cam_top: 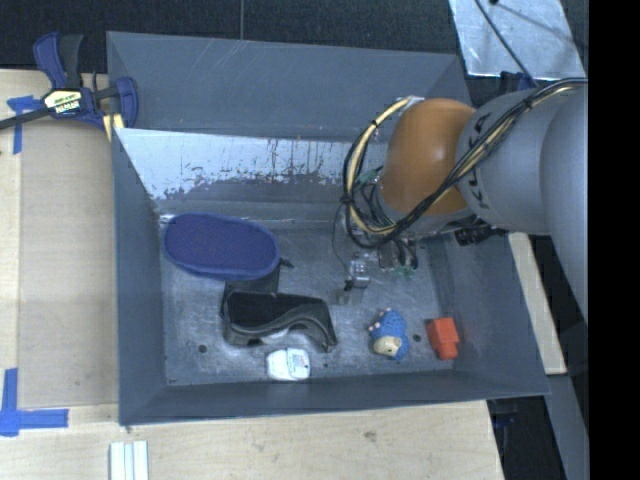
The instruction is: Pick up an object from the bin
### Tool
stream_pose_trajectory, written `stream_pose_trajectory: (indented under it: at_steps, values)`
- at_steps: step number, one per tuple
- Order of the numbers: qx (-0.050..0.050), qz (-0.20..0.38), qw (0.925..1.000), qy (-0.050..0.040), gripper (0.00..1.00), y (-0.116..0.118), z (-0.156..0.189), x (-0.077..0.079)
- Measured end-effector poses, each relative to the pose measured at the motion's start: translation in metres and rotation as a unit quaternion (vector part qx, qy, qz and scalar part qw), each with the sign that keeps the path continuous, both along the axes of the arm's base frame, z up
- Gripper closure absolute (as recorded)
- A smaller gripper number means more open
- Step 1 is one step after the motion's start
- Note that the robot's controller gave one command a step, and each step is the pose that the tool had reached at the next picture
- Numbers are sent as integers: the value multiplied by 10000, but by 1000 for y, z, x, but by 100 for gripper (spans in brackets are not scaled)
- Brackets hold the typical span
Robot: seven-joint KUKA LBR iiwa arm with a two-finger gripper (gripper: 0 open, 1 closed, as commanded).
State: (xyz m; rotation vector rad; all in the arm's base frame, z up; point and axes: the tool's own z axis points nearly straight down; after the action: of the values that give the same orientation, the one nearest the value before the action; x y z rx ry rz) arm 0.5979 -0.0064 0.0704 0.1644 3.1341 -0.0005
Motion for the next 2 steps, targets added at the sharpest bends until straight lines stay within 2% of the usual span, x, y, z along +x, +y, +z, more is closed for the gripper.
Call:
stream_pose_trajectory:
  at_steps: [1,2]
  values:
    - [-9,-777,9970,16,0,-54,36,-76]
    - [11,-1065,9943,2,0,-60,0,-102]
